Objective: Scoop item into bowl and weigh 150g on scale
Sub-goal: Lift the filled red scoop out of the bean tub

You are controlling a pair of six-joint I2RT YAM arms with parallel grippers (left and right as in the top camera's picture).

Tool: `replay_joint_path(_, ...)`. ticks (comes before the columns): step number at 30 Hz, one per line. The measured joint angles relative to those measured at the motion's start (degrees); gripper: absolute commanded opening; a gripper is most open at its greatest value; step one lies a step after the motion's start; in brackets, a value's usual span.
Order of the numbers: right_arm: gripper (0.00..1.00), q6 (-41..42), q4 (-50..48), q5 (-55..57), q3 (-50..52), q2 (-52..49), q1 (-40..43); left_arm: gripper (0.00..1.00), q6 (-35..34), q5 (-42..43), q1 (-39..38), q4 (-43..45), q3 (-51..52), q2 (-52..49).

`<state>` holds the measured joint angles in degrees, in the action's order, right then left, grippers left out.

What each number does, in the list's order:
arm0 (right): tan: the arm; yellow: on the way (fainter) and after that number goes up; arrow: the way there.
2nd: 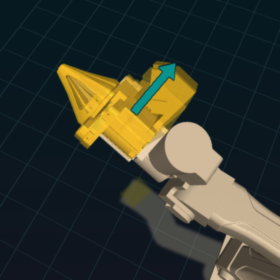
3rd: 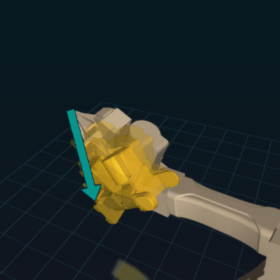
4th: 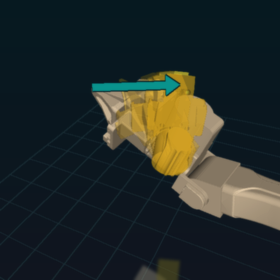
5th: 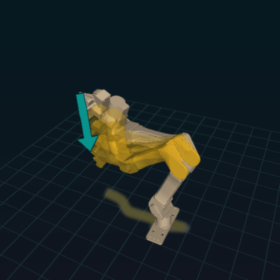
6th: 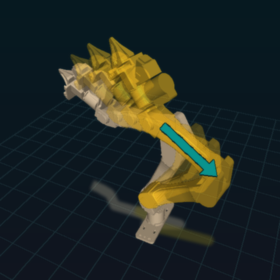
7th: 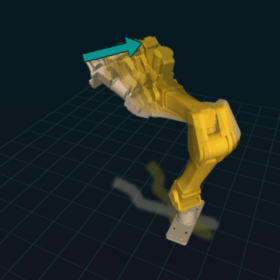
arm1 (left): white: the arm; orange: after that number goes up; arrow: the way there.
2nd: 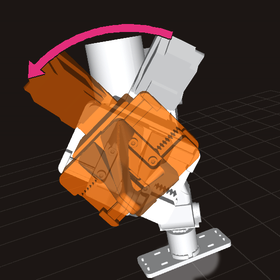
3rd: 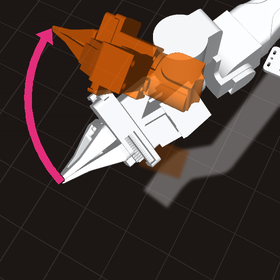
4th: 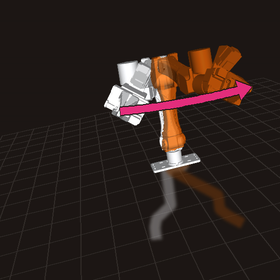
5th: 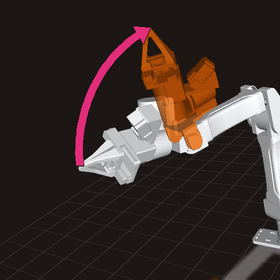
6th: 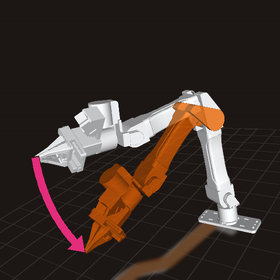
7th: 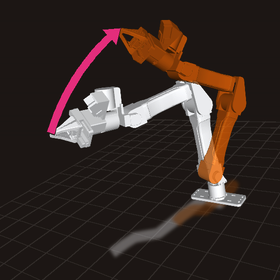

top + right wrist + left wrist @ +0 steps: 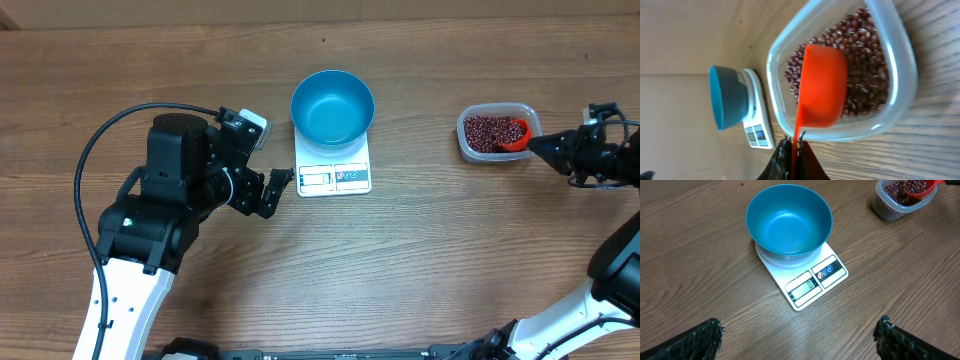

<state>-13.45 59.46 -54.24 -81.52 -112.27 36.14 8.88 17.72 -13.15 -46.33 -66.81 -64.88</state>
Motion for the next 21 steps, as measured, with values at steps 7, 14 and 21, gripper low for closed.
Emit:
replay_joint_path(7, 0.04, 0.15, 0.17, -5.29, 0.00, 0.00, -0.02, 0.99, 0.00, 0.00, 0.00, 0.00, 0.00, 0.00)
replay_joint_path(14, 0.04, 0.17, 1.18, -9.16, 0.00, 0.00, -0.02, 0.99, 0.00, 0.00, 0.00, 0.00, 0.00, 0.00)
replay_joint_path(21, 0.04, 0.17, 1.22, -13.31, 0.00, 0.00, -0.02, 1.00, 0.00, 0.02, 0.00, 0.00, 0.00, -0.02)
